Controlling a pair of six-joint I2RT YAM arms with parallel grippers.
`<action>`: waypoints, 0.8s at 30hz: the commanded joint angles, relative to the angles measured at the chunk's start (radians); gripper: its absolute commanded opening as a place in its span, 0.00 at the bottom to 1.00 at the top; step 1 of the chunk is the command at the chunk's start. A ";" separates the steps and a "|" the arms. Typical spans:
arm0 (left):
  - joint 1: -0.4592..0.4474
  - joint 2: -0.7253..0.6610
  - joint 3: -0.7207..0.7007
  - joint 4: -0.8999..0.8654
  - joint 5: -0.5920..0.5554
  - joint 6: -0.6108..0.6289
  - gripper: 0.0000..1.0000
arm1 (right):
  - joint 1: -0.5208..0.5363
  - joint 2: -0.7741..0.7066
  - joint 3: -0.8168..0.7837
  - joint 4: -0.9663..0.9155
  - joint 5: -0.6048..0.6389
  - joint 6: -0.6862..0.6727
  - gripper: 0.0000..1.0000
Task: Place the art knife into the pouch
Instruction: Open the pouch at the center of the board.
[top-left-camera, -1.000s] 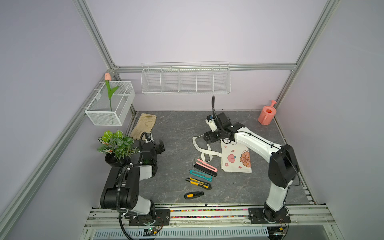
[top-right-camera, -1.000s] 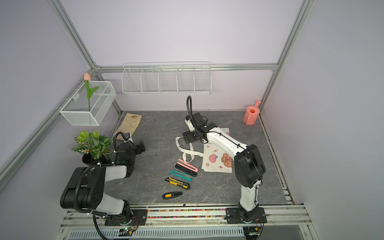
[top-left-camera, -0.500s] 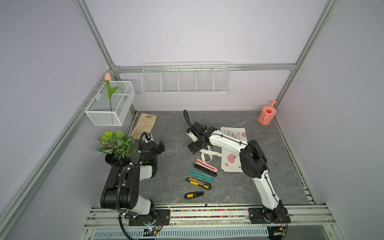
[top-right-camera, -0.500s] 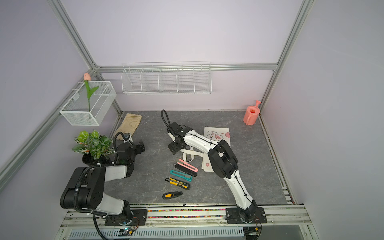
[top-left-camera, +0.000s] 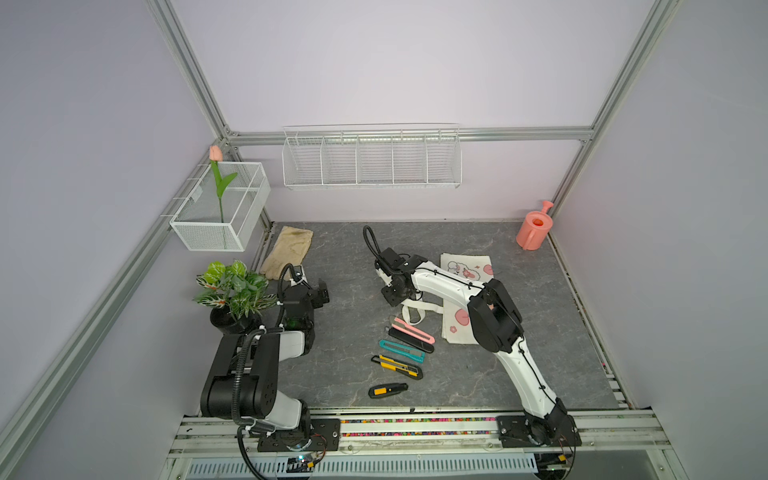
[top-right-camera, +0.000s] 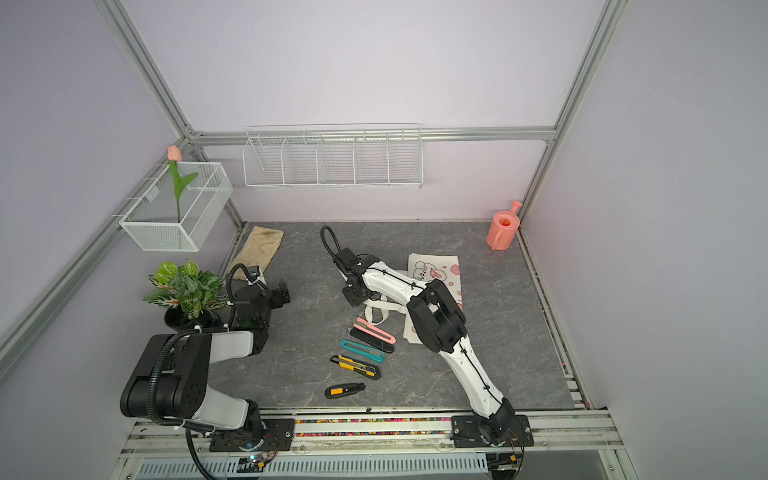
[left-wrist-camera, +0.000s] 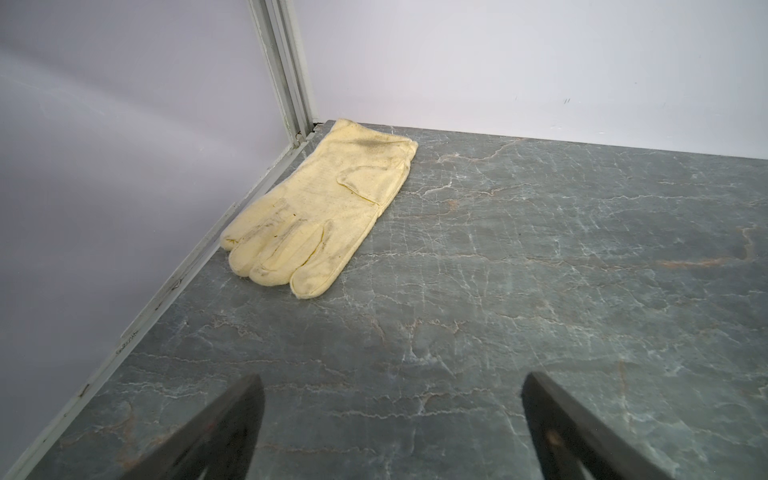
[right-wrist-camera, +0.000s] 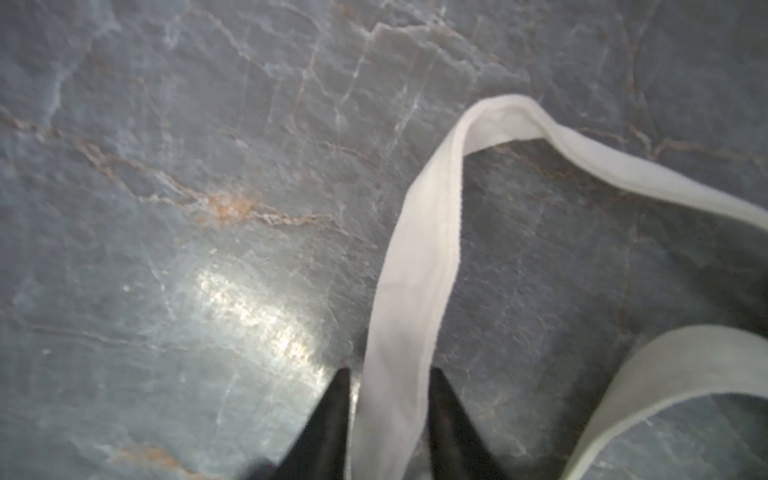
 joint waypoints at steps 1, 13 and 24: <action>0.003 -0.001 0.014 0.004 -0.020 -0.008 0.99 | -0.004 -0.028 0.021 -0.020 0.027 0.009 0.07; -0.147 -0.268 0.375 -0.587 -0.015 -0.216 0.99 | -0.049 -0.240 0.222 -0.164 0.054 -0.015 0.07; -0.153 0.022 0.596 -0.686 0.608 -0.587 0.99 | -0.079 -0.404 0.427 -0.306 0.074 -0.066 0.07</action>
